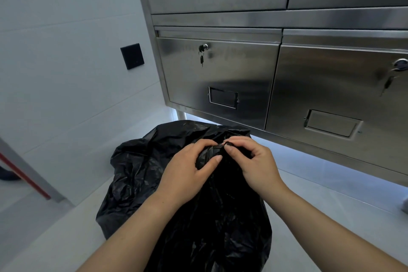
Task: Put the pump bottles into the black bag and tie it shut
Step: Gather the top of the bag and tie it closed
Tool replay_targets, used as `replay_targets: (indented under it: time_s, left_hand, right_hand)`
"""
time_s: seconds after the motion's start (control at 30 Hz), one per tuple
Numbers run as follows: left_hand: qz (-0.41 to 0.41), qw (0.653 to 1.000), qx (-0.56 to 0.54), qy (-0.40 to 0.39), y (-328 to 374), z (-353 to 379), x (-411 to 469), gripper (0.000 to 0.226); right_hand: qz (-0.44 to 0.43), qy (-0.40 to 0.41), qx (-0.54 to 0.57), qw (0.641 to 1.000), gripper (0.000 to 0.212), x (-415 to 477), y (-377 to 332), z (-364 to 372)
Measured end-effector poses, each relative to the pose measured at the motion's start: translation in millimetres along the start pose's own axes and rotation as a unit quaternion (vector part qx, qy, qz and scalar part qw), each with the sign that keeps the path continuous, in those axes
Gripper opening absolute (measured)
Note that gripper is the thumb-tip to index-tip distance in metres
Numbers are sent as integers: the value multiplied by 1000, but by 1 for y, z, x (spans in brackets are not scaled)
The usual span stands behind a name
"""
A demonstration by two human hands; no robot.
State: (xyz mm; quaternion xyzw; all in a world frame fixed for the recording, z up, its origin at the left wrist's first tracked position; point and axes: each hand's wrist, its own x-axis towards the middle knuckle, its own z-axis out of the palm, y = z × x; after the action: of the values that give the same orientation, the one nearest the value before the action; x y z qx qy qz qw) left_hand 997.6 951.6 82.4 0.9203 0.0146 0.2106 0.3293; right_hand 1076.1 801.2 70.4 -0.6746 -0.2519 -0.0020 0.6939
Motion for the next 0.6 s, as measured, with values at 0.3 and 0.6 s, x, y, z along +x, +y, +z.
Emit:
replay_targets:
  time_s: [0.3,0.6]
  left_hand:
    - [-15,980,186,-71,-31,-8,-21,71]
    - [-7,991,130,-44,-18,-5,-18,43]
  right_hand:
    - [174,70,76,979,14,-7,16,-18]
    - [85,99,122,984,10,1,-17,-8]
